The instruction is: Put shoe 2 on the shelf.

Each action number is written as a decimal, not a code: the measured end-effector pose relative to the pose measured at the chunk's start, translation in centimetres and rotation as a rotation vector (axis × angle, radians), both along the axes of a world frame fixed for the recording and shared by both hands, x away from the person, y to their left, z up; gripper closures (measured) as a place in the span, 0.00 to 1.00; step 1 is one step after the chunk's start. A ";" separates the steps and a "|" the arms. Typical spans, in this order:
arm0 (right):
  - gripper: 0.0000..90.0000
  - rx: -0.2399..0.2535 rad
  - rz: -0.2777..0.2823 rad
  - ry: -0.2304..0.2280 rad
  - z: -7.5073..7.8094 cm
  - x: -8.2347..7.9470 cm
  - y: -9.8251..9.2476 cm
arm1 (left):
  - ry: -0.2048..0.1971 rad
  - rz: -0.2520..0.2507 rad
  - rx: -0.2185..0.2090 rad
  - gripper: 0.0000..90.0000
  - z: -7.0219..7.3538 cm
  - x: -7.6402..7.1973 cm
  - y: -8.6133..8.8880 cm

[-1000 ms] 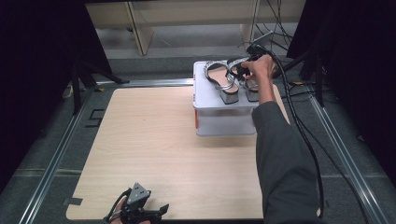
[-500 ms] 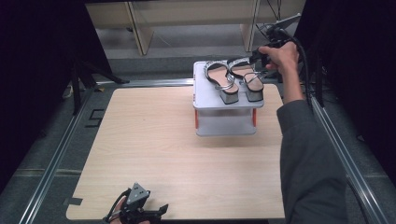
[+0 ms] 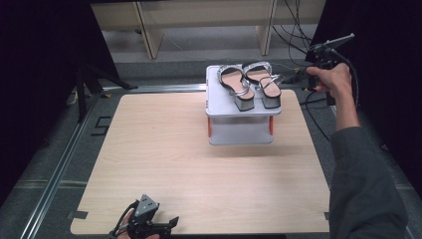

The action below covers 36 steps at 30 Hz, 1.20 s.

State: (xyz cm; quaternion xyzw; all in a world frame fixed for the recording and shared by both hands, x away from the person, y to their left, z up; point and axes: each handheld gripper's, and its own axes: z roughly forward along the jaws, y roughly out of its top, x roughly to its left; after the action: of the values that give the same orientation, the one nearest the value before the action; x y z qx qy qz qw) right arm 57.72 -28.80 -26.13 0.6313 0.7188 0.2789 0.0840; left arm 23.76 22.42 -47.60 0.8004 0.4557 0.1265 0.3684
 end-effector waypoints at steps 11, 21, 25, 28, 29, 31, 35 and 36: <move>0.32 -0.002 0.170 -0.005 -3.7 0.2 4.0 | 0.003 0.008 0.000 0.18 0.0 0.1 0.0; 0.26 -0.016 0.199 -0.053 -3.9 -0.6 4.9 | -0.006 -0.011 0.003 0.18 0.1 0.1 0.0; 0.26 -0.004 0.212 -0.082 -4.1 -2.6 4.1 | -0.015 -0.013 0.005 0.18 0.1 0.1 0.0; 0.25 0.002 0.221 -0.084 -4.3 -4.8 3.4 | -0.001 -0.012 0.016 0.18 0.1 0.1 0.0; 0.25 0.016 0.225 -0.092 -4.4 -5.5 3.3 | -0.004 -0.012 0.015 0.18 0.0 0.1 0.0; 0.25 0.033 0.257 -0.100 -4.8 -6.8 2.9 | -0.007 -0.012 0.010 0.18 0.0 0.1 0.0; 0.25 0.037 0.293 -0.109 -5.5 -9.7 2.7 | -0.007 0.003 0.005 0.18 0.0 0.1 -0.1; 0.25 0.046 0.306 -0.117 -5.7 -10.3 2.7 | 0.000 -0.006 0.016 0.18 0.0 0.1 0.0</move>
State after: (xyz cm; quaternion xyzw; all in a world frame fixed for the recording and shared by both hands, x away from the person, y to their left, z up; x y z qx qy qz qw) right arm 47.46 -26.14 -31.84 0.4989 0.7938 0.3411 0.0680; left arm 23.87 22.43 -47.58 0.8047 0.4524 0.1289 0.3623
